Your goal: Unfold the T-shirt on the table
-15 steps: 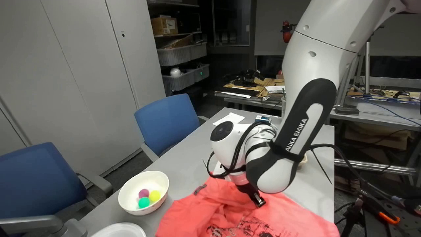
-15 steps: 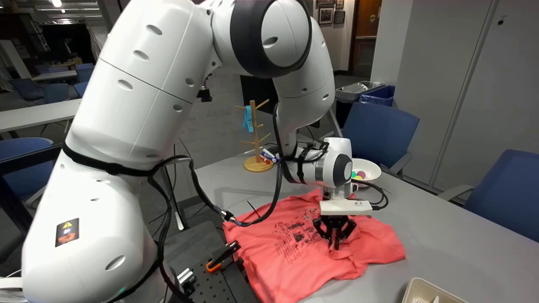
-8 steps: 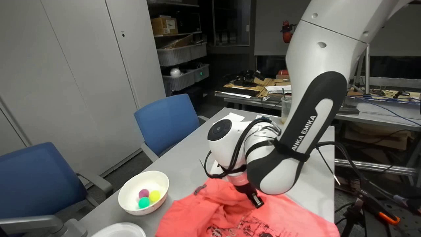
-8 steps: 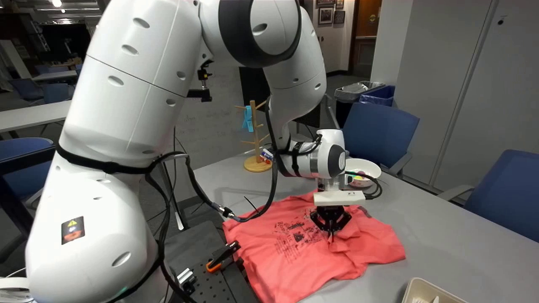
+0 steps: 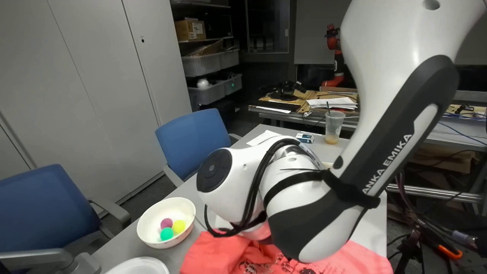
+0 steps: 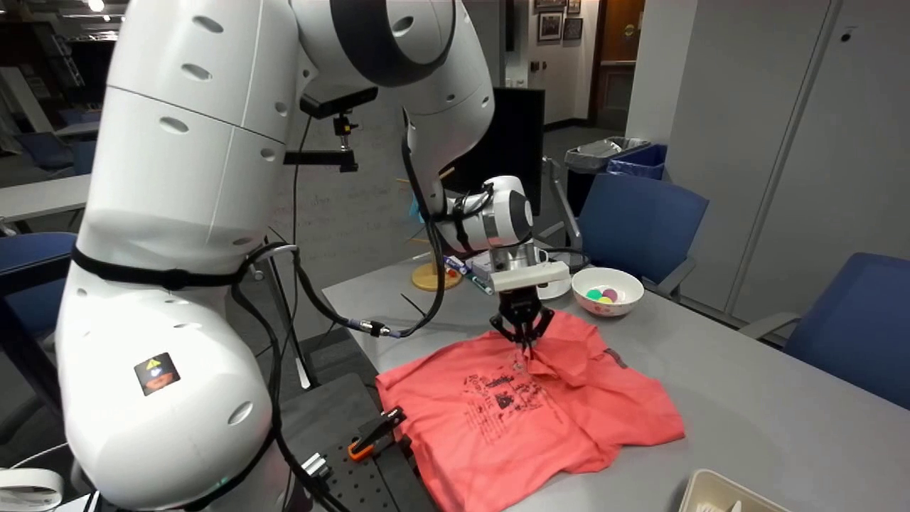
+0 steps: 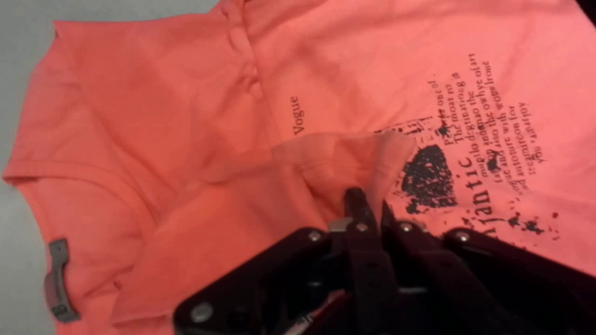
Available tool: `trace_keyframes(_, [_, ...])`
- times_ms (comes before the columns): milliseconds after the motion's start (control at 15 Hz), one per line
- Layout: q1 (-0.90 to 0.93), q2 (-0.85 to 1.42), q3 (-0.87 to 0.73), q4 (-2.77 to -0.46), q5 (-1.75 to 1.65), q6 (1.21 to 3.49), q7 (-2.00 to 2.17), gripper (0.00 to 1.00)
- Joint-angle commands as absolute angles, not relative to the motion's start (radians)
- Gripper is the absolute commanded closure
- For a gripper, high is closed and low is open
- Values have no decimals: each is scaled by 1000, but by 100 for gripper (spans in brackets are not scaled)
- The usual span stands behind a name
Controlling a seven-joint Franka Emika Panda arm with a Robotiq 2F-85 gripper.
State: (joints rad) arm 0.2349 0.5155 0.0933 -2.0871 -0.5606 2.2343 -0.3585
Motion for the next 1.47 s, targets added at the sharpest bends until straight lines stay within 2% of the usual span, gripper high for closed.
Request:
trace_keyframes(0, [261, 568, 143, -1996, -572, 2143, -416, 99])
trace_keyframes(467, [295, 642, 236, -1895, -556, 2109, -558, 99])
trace_keyframes(1400, [362, 659, 351, -1902, -544, 2281, -738, 99])
